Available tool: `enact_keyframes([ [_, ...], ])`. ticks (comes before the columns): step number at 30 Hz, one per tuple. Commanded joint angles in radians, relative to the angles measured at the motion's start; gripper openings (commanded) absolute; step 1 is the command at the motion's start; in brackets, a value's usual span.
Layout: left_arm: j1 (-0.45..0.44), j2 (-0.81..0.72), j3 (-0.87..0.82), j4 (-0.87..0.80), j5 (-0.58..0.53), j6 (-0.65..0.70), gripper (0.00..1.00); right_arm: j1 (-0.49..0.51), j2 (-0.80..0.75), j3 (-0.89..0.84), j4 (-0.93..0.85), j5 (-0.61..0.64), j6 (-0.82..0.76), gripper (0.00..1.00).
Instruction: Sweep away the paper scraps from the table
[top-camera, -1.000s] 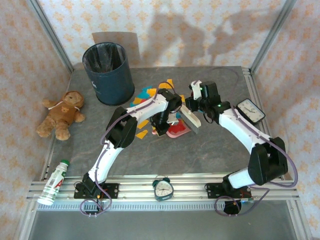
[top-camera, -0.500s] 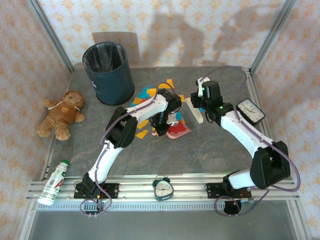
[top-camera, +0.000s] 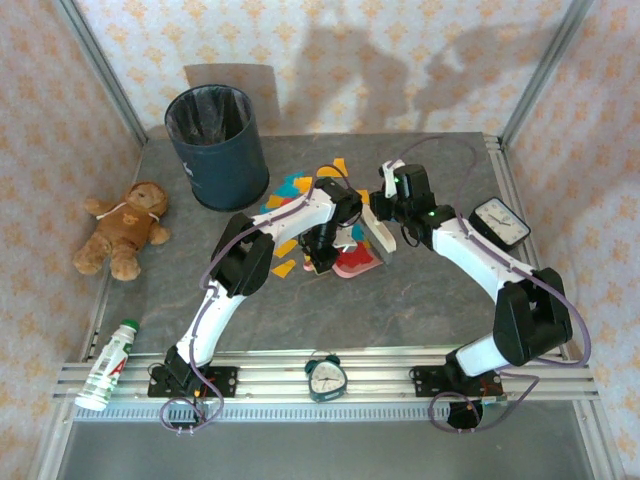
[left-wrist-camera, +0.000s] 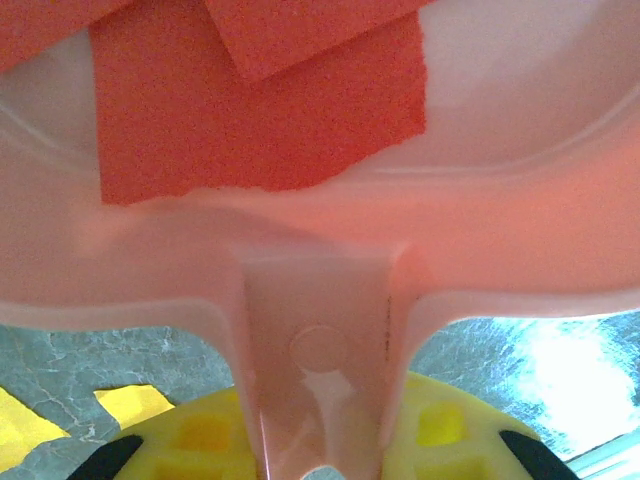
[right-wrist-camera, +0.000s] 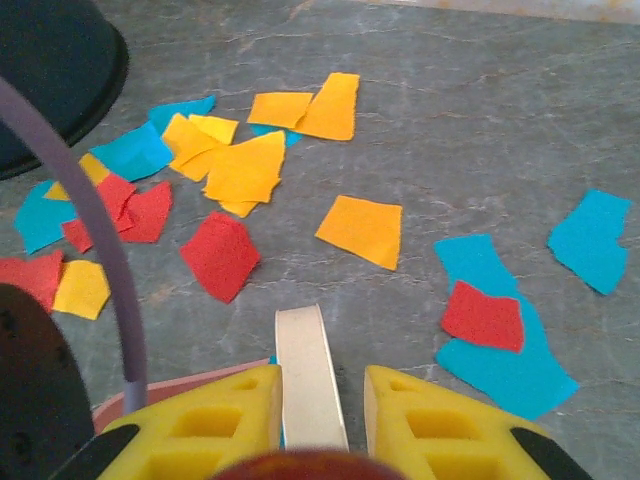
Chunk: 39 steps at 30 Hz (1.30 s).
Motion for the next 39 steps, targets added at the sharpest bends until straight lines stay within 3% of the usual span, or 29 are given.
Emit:
enact_keyframes([
  [1,0.001,-0.044,-0.018,-0.001,0.015,0.018,0.00,0.003,-0.011,-0.010,-0.010,-0.078,-0.022,0.00],
  [9,0.001,-0.065,-0.029,0.028,-0.001,0.016,0.00,0.005,-0.081,-0.042,0.014,-0.111,-0.018,0.00],
  [16,0.001,-0.073,-0.037,0.030,0.005,0.018,0.00,0.004,-0.114,-0.049,0.028,-0.067,0.004,0.00],
  [30,0.006,-0.204,-0.131,0.152,-0.036,-0.020,0.00,0.003,-0.276,-0.097,0.033,0.246,0.074,0.00],
  [39,0.036,-0.316,-0.145,0.205,-0.026,-0.058,0.00,-0.017,-0.368,-0.100,-0.074,0.298,0.153,0.00],
])
